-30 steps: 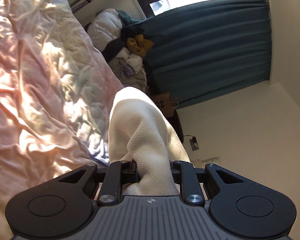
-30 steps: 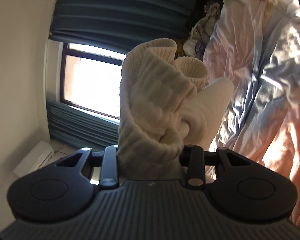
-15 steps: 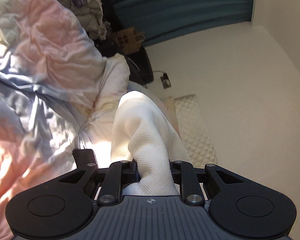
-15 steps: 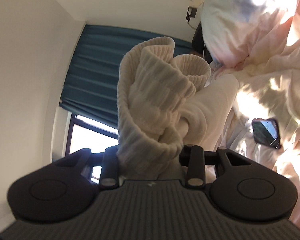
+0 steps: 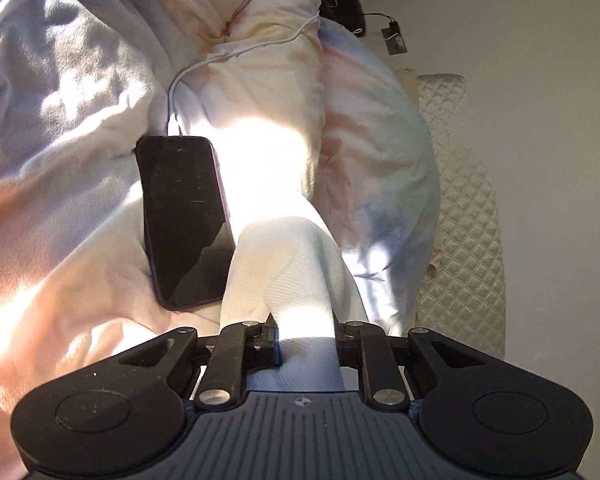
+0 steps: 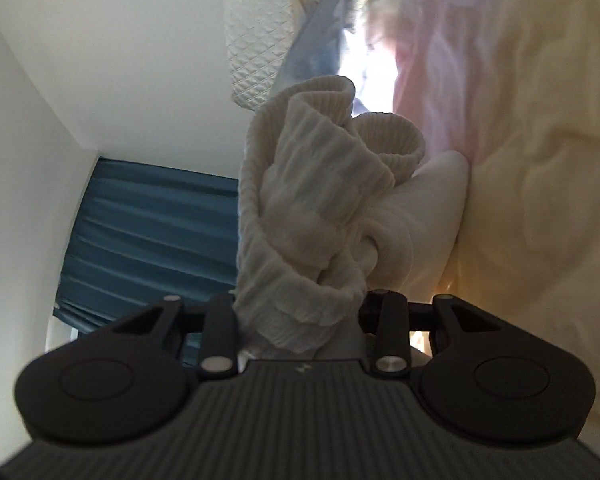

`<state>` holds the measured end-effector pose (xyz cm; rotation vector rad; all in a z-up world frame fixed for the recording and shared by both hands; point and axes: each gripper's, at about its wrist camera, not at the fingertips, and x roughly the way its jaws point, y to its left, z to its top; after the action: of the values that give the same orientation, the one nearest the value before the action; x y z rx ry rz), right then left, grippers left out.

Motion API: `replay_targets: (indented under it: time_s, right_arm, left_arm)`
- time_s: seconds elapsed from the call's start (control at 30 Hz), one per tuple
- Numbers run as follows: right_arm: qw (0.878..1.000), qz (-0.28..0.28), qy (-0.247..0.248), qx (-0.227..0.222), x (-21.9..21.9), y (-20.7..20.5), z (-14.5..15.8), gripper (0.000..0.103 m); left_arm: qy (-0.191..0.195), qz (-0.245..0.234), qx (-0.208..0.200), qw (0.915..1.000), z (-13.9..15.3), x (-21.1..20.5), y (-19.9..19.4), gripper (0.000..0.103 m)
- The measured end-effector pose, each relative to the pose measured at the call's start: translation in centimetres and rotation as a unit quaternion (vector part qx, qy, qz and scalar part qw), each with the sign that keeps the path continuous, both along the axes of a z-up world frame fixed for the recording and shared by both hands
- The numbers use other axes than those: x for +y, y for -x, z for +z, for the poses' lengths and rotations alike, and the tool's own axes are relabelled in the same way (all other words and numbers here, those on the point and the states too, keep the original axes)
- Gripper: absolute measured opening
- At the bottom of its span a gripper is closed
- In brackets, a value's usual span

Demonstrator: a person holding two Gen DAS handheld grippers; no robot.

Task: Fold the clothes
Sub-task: 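Lift and carry the folded sweatpants with both tools toward the pillow, then lower the folded sweatpants onto the bed and open both tools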

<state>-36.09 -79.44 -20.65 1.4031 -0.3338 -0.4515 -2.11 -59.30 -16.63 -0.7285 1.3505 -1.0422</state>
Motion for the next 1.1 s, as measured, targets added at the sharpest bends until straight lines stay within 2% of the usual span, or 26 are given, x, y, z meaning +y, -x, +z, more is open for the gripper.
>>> replay_targets:
  time_s: [0.13,0.2,0.3,0.37,0.4,0.47,0.53,0.6,0.73,0.93,1.1]
  right_arm:
    - [1.0,-0.017,-0.019,-0.006,1.8,-0.1,-3.8,0.038]
    - [1.0,-0.017,-0.023,-0.002,2.0,-0.1,-4.8,0.039]
    - [1.0,-0.012,-0.027,0.007,2.0,0.1,-5.6,0.04]
    - [0.999,-0.015,-0.039,0.012,1.8,0.2,-5.8,0.045]
    - [0.999,-0.018,-0.048,0.017,1.8,0.2,-5.7,0.047]
    - [0.997,-0.019,-0.066,0.028,1.7,0.2,-5.2,0.054]
    - [0.996,-0.016,-0.075,0.053,1.7,0.1,-4.4,0.061]
    - [0.992,-0.02,-0.079,0.099,1.8,0.1,-3.1,0.071]
    - [0.982,-0.05,-0.034,0.181,3.2,0.8,0.4,0.087]
    - [0.953,-0.052,0.052,0.294,6.4,1.3,5.8,0.087]
    - [0.913,-0.057,0.148,0.375,10.7,0.9,11.2,0.087]
  left_arm:
    - [-0.019,-0.02,0.035,0.999,-2.7,0.8,-1.8,0.02]
    - [-0.011,-0.03,0.058,0.9978,-4.0,1.1,-2.5,0.023]
    - [-0.017,-0.036,0.053,0.9978,-3.6,1.5,-2.4,0.032]
    - [-0.025,-0.047,0.011,0.9985,-2.1,1.9,-1.9,0.05]
    - [-0.027,-0.057,-0.019,0.9978,-1.1,2.2,-1.5,0.053]
    - [-0.03,-0.076,-0.079,0.9935,1.0,2.8,-0.8,0.07]
    - [-0.037,-0.087,-0.112,0.9892,2.3,4.0,-0.3,0.084]
    - [-0.036,-0.101,-0.156,0.982,3.7,5.2,0.4,0.085]
    - [-0.051,-0.12,-0.249,0.9597,7.2,7.1,2.6,0.085]
    - [-0.047,-0.129,-0.336,0.9317,13.7,10.9,7.2,0.086]
    - [-0.031,-0.131,-0.385,0.9131,18.3,15.1,10.7,0.086]
